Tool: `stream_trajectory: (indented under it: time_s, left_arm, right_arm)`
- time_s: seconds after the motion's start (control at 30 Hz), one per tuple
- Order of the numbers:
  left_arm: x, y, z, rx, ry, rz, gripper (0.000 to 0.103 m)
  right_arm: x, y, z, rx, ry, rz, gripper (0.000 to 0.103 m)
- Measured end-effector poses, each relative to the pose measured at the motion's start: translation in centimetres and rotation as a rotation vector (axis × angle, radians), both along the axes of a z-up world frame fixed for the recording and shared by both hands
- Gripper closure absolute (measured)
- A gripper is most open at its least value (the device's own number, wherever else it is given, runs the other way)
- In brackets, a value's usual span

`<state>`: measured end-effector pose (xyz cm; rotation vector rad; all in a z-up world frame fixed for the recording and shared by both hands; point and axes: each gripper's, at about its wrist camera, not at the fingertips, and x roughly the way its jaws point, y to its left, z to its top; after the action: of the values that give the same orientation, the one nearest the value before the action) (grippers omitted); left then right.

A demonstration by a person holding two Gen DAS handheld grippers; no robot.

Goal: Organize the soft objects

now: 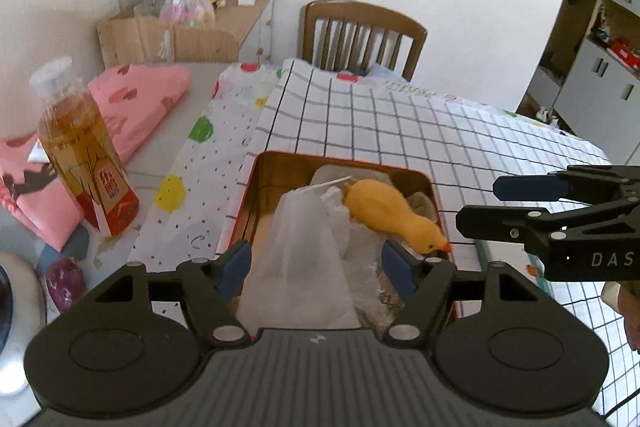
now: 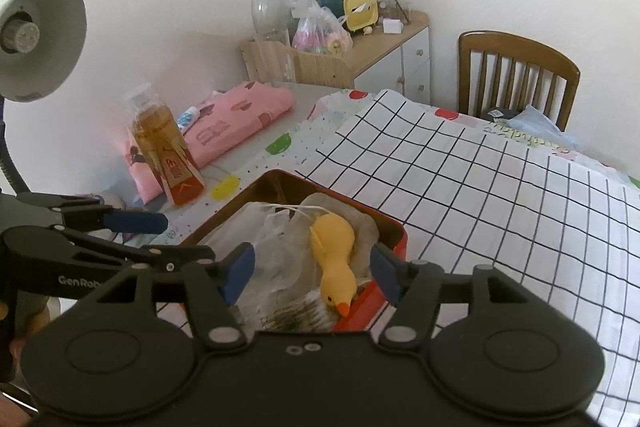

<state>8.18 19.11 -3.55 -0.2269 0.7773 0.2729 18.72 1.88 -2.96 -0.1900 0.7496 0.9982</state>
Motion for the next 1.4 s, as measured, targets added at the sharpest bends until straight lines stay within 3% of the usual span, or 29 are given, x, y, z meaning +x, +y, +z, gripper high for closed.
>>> stream_trajectory:
  time_s: [0.47,0.6,0.67,0.9,1.03,1.4]
  left_arm:
    - [-2.9,-3.9,3.4,0.03,-0.105,-0.088,0.025]
    - [-4.0,-5.3,4.0,0.05,-0.143,-0.108,0.023]
    - [-4.6,-6.0,4.2,0.05,-0.16,-0.118,0.017]
    - [-6.4,-7.7,4.4,0.032,-0.197,-0.148,0.017]
    - [-7.4,-8.5,4.7,0.035,-0.23,-0.162,0.005]
    - [-9.5,-11.3,5.3,0.111,-0.293,-0.2,0.005]
  right_arm:
    - [-4.2,-6.4,3.1,0.094,-0.061,-0.053,0.027]
    - [-5.3,-8.4,3.5,0.115,-0.074,-0.079,0.021]
    - [-6.0,-9.4,3.5,0.124,-0.076,-0.089,0.02]
    - [-8.1,-11.6,3.5,0.147,-0.109,-0.132,0.007]
    - [-8.8,-12.7,3.5,0.168,-0.119,-0.161,0.0]
    - [-10.3,-14.0,3.6,0.194,-0.125,-0.228,0.0]
